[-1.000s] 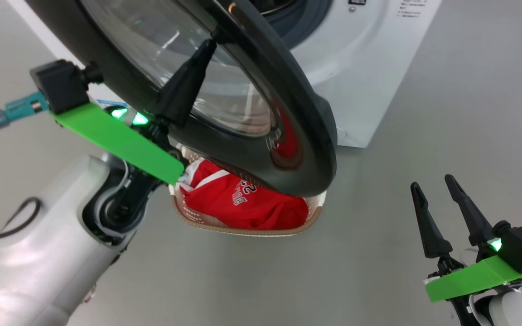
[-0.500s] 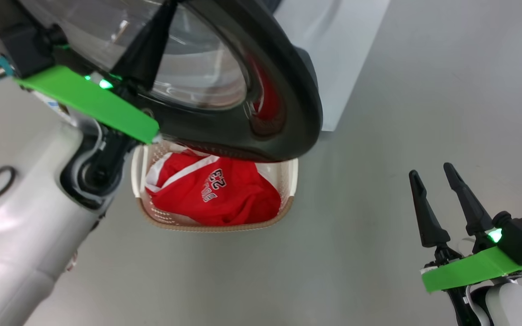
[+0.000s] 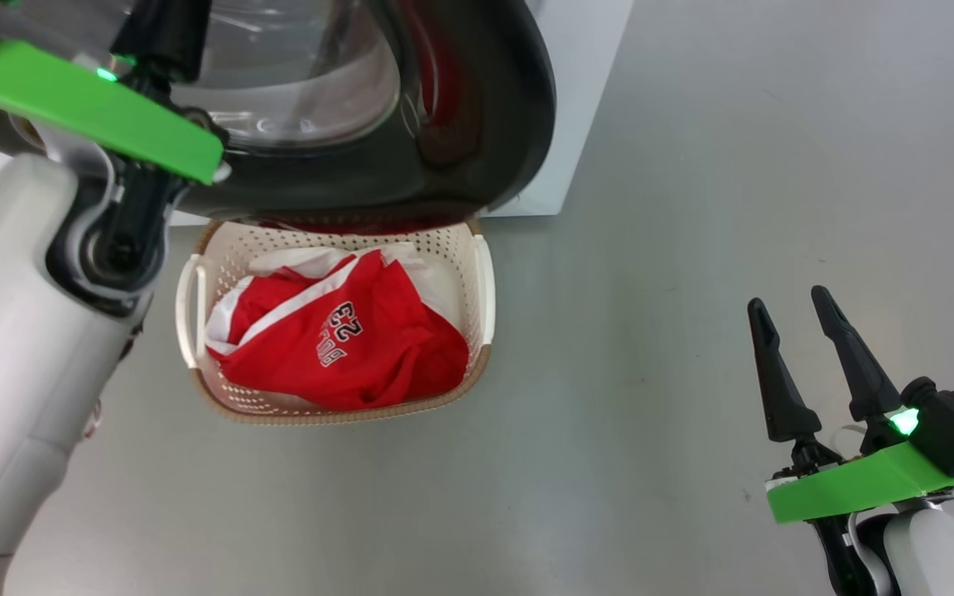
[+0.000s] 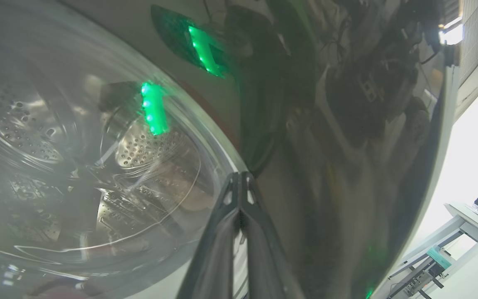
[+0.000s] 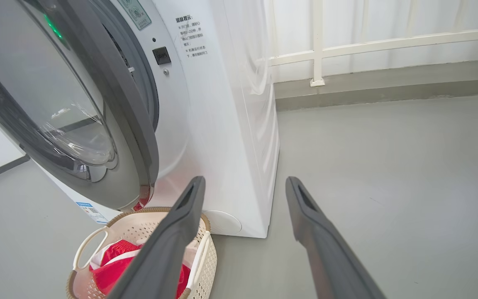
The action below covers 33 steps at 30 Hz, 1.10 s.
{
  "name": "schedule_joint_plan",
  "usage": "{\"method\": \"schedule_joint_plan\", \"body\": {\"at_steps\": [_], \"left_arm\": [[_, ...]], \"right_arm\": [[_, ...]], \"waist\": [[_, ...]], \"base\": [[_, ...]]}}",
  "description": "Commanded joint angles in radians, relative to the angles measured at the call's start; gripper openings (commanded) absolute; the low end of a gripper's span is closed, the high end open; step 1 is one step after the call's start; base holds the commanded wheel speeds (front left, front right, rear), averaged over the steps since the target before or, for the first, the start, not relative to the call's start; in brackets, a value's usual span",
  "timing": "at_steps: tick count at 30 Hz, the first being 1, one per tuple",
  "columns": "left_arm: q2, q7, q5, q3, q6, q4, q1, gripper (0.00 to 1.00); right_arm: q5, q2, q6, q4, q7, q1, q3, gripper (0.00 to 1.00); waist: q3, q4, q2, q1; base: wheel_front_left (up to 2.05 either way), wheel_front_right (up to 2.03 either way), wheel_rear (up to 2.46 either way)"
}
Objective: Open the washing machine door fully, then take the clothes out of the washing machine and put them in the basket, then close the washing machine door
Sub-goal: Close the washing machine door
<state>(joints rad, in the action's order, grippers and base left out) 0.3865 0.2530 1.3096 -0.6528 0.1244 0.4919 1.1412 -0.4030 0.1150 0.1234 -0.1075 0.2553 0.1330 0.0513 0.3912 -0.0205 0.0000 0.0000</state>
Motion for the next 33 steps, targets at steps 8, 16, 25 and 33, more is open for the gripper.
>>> {"method": "schedule_joint_plan", "body": {"at_steps": [8, 16, 25, 33], "left_arm": [[0.028, 0.009, -0.028, 0.065, 0.006, 0.034, 0.061, 0.00], [0.021, 0.009, -0.025, 0.068, 0.006, 0.036, 0.025, 0.00], [-0.002, 0.009, -0.036, 0.110, 0.006, 0.013, -0.094, 0.09], [-0.027, 0.009, -0.055, 0.189, 0.006, -0.010, -0.268, 0.97]], "right_arm": [[0.010, -0.004, 0.007, 0.027, 0.006, 0.026, 0.017, 1.00], [0.015, -0.002, 0.007, 0.027, 0.006, 0.021, 0.007, 1.00], [0.018, 0.012, 0.007, 0.022, 0.006, 0.008, -0.001, 1.00], [0.019, 0.030, 0.007, 0.018, 0.006, -0.018, -0.001, 1.00]], "waist": [[0.009, -0.027, 0.0000, 0.0000], [-0.003, -0.012, 0.0000, 0.0000], [-0.036, 0.022, 0.0000, 0.0000], [-0.082, 0.060, 0.0000, 0.0000]], "base": [[0.00, 0.00, 0.00], [0.00, 0.00, 0.00], [0.00, 0.00, 0.00], [0.00, 0.00, 0.00]]}}
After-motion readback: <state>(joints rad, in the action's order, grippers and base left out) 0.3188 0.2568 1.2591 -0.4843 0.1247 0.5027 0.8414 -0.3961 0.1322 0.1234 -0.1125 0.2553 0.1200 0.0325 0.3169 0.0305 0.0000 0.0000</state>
